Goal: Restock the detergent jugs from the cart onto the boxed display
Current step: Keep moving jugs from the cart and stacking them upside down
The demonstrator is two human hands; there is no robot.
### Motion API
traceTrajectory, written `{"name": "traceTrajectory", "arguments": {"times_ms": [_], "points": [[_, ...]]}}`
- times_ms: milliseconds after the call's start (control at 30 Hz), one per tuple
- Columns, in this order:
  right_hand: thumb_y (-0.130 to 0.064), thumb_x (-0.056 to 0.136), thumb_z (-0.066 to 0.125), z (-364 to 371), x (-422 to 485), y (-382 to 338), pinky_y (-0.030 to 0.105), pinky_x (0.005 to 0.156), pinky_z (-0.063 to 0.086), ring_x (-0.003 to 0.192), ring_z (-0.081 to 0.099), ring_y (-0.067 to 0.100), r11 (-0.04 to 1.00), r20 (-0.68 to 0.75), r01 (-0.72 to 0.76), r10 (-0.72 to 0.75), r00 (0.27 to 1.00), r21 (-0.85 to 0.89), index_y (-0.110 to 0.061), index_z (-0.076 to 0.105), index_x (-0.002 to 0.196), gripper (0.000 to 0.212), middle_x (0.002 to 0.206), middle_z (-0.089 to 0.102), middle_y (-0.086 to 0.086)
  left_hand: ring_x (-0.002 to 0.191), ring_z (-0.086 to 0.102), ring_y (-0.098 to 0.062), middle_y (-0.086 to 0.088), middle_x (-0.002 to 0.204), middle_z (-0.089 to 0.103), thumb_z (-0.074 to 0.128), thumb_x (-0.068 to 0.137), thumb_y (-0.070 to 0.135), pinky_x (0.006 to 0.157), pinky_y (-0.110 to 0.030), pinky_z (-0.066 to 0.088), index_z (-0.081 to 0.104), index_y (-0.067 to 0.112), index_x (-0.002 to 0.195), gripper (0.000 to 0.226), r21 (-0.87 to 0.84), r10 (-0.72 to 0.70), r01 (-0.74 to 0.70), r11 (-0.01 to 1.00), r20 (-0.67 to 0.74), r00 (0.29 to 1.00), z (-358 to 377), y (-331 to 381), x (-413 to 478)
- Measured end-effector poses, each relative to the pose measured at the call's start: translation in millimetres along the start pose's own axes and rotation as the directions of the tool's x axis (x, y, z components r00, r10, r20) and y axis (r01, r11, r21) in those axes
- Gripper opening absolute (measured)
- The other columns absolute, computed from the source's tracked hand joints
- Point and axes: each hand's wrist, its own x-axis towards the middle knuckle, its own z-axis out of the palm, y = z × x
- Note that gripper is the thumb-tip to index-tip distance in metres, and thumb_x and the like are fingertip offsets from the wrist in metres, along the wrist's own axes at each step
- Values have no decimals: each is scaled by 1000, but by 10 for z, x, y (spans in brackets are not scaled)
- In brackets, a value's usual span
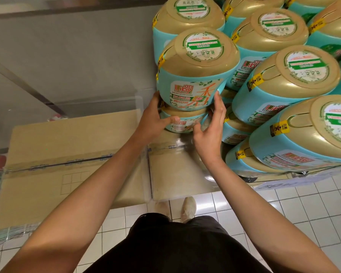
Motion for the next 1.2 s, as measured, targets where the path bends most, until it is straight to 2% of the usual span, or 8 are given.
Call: {"name": "traceTrajectory", "arguments": {"times_ms": [100, 367, 533, 733, 833, 967, 1133, 1200], "points": [[17, 86, 60, -18, -3, 28, 57, 123, 35, 158, 29, 26, 1000, 21, 10, -10, 1000, 12, -7, 25, 165, 89, 168, 30, 10, 125, 56, 14, 26, 136, 58, 92, 77, 22, 105, -17, 49, 42, 23, 152, 90, -5, 4, -4, 1000, -13, 1000, 19, -43, -11], [11, 84, 58, -64, -160, 8, 53, 116, 47, 149, 43, 26, 991, 32, -89, 86, 996, 105, -18, 34, 158, 83, 158, 31, 9, 133, 58, -3, 10, 145, 61, 88, 84, 19, 112, -34, 51, 45, 18, 152, 80, -26, 27, -27, 999, -23, 999, 35, -45, -83], [5, 86, 56, -150, -308, -43, 44, 112, 51, 139, 53, 21, 981, 52, -132, 126, 991, 141, -20, 40, 150, 71, 148, 36, 3, 118, 54, 21, 41, 122, 60, 82, 90, 21, 92, -6, 48, 55, 29, 137, 55, 26, 20, -18, 1000, -86, 996, -38, -8, -226], [7, 87, 55, -249, -428, -118, 44, 108, 54, 129, 59, 18, 973, 82, -184, 174, 981, 137, -11, 48, 140, 56, 139, 43, 5, 106, 68, 2, 9, 128, 69, 70, 100, 18, 87, -13, 52, 65, 21, 130, 31, -36, -26, 21, 999, -155, 988, -132, 100, -536], [7, 89, 54, -332, -493, -153, 45, 104, 56, 122, 63, 19, 965, 110, -202, 186, 976, 168, -11, 50, 135, 49, 134, 48, 11, 103, 68, -1, 7, 120, 71, 69, 100, 15, 90, -18, 53, 67, 20, 125, 25, -53, -24, 15, 999, -179, 984, -146, 204, -773], [-9, 99, 60, -473, -602, -201, 26, 96, 55, 116, 66, 13, 941, 158, -236, 202, 967, 242, -13, 54, 132, 33, 128, 61, -4, 106, 72, -11, 9, 109, 75, 66, 99, 21, 94, -32, 57, 70, 25, 112, 15, -107, -43, 18, 994, -237, 971, -130, 363, -1131], [-25, 106, 57, -712, -724, -268, 61, 104, 53, 115, 68, 26, 908, 276, -228, 132, 952, 352, -29, 60, 126, 21, 118, 68, -14, 104, 71, -26, 0, 105, 76, 61, 100, 18, 90, -37, 57, 70, 31, 104, 16, -160, -67, -3, 987, -425, 903, 2, 485, -1742], [-25, 107, 55, -832, -781, -258, 62, 104, 53, 117, 69, 25, 903, 354, -220, 83, 932, 368, -30, 63, 126, 22, 121, 69, -9, 104, 70, -34, -6, 105, 75, 59, 105, 7, 94, -47, 57, 70, 25, 107, 21, -145, -71, 0, 989, -482, 873, 111, 467, -2055]]}}
